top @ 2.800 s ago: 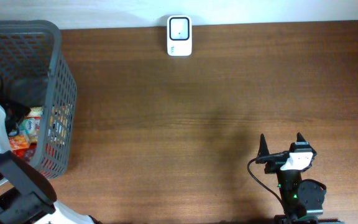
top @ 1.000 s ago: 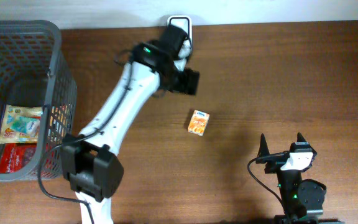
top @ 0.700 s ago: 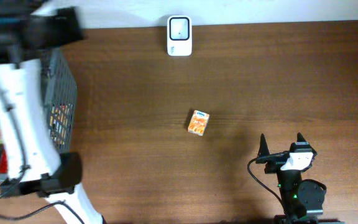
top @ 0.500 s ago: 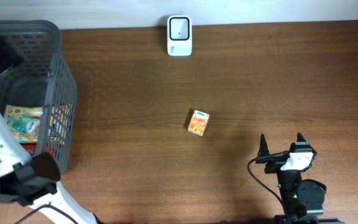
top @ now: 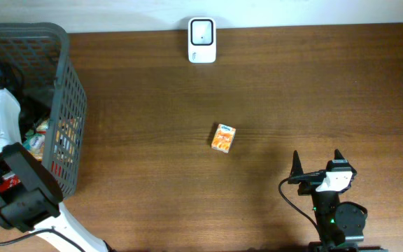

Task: Scan the item barcode
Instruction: 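Carry the orange tissue box to the table center and release it, then grasp the green tissue pack from the basket and place it beside the box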

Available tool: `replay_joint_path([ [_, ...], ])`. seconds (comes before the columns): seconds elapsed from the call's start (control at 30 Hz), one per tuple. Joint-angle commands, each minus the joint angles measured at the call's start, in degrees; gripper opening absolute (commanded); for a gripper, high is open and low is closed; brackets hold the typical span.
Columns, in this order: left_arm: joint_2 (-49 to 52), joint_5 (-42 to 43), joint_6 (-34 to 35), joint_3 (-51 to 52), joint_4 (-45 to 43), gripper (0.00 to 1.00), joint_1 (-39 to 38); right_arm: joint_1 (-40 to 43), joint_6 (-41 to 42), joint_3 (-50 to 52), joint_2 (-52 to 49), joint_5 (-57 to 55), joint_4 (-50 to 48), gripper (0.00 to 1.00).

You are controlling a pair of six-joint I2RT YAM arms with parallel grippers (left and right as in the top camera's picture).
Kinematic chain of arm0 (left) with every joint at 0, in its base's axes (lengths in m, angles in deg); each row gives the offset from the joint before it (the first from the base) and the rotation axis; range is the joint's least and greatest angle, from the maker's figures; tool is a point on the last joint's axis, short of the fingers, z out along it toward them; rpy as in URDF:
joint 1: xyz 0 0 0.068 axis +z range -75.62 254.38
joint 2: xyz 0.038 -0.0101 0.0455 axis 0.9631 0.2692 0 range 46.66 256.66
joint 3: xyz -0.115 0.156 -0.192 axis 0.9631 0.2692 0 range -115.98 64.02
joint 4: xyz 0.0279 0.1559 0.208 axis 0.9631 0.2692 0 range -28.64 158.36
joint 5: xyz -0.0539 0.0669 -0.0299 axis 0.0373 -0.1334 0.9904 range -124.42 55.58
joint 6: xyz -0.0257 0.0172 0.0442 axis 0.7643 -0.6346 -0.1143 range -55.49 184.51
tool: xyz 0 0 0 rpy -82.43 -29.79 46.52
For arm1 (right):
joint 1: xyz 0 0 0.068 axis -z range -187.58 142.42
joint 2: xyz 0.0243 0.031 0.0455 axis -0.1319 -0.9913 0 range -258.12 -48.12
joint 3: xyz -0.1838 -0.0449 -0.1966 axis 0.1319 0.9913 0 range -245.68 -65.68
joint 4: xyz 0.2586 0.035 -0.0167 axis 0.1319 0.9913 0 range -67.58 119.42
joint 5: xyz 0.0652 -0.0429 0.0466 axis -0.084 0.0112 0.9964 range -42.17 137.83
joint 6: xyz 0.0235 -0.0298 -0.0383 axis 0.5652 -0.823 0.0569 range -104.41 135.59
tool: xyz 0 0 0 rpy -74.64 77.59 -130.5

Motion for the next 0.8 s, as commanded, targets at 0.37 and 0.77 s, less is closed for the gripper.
replay_joint_path([
  [0.37,0.57,-4.81,1.75,3.52,2.34,0.09,0.87,0.15,0.02,0.52,0.28,-0.31,0.15,0.99],
  [0.77,-14.58,2.75,-3.32,-10.49,8.92,0.0,0.52,0.15,0.02,0.52,0.28,-0.31,0.13,0.98],
])
